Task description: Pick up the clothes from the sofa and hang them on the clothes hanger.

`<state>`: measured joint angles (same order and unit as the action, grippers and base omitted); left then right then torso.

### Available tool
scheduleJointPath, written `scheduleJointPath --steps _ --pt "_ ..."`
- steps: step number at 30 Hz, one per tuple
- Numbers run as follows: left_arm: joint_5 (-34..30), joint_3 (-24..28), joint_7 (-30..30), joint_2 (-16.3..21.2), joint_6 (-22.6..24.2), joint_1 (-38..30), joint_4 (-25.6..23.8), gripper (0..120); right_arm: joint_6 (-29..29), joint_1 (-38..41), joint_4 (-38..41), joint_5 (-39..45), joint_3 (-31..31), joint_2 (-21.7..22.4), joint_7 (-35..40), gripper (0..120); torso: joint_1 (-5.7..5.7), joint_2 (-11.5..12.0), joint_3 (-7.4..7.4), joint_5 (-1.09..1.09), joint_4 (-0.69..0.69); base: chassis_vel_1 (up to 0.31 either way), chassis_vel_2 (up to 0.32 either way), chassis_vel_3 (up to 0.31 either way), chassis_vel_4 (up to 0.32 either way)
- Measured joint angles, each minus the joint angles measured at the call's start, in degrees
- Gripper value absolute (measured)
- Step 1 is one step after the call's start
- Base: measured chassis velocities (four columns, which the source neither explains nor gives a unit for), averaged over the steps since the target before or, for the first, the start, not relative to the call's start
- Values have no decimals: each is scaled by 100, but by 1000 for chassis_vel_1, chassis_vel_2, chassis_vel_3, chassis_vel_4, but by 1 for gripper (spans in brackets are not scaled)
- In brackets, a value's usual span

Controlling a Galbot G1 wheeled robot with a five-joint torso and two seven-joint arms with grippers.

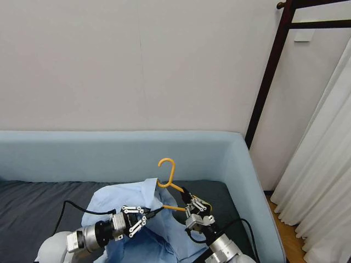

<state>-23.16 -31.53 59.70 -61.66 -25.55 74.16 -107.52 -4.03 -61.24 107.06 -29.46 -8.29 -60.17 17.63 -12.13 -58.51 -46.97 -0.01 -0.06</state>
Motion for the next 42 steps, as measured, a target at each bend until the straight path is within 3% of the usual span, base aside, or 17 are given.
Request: scheduleJointPath --steps 9,20,29,35,42 --pt "21 -123 -82 -86 -148 -8 -76 0 147 91 102 491 210 2 1 5 0 0 0 0 0 0 0 0 0" --pt "-279 -551 -136 366 -111 -220 -172 0 130 -272 74 208 626 313 -65 5 0 0 0 0 -1 0 0 0 0" --pt "-501 -860 -99 949 -135 -543 288 0 293 -534 235 92 832 734 -104 5 0 0 0 0 -1 0 0 0 0" --pt "-574 -722 -65 1097 -159 -695 585 0 -140 -626 391 303 835 853 -453 5 0 0 0 -1 0 0 0 0 0" --pt "-489 -400 -45 1027 -83 -875 717 0 -584 -624 393 328 732 693 -711 5 0 0 0 0 0 0 0 0 0"
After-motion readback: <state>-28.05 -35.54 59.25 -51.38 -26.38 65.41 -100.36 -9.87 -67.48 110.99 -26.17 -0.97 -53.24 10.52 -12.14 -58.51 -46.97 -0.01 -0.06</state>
